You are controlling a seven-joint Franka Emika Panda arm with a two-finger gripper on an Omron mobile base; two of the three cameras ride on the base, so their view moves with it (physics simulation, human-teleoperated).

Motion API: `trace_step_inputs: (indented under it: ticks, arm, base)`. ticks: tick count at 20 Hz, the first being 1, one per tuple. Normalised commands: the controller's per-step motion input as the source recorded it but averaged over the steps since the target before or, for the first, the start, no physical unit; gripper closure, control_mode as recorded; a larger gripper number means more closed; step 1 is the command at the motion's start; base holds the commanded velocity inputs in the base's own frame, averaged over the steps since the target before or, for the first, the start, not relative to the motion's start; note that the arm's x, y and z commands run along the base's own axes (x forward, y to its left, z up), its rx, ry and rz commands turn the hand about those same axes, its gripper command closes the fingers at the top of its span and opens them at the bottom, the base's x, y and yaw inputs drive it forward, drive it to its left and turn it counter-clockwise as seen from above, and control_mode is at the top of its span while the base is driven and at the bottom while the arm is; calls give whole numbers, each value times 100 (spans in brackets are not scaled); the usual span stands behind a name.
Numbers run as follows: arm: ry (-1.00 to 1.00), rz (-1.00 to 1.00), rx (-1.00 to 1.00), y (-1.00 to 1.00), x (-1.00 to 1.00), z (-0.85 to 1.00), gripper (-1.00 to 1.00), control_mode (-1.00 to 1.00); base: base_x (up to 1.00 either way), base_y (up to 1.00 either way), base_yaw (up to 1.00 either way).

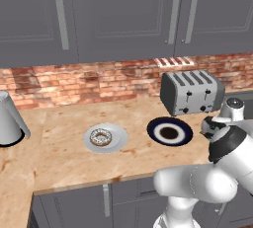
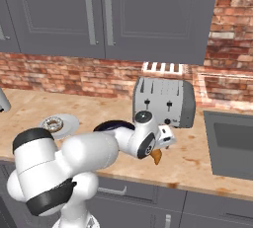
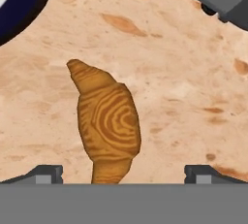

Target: Place the pastries on the plates.

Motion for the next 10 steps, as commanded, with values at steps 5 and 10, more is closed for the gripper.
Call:
trace_step_inputs:
  ticks: [5,10]
  arm:
    - [1,0,1,4,0,-3,-100,-100]
    - [6,0,5,6,0,-6,-100,-100]
  base:
    - [0,0,0]
    - [0,0,0]
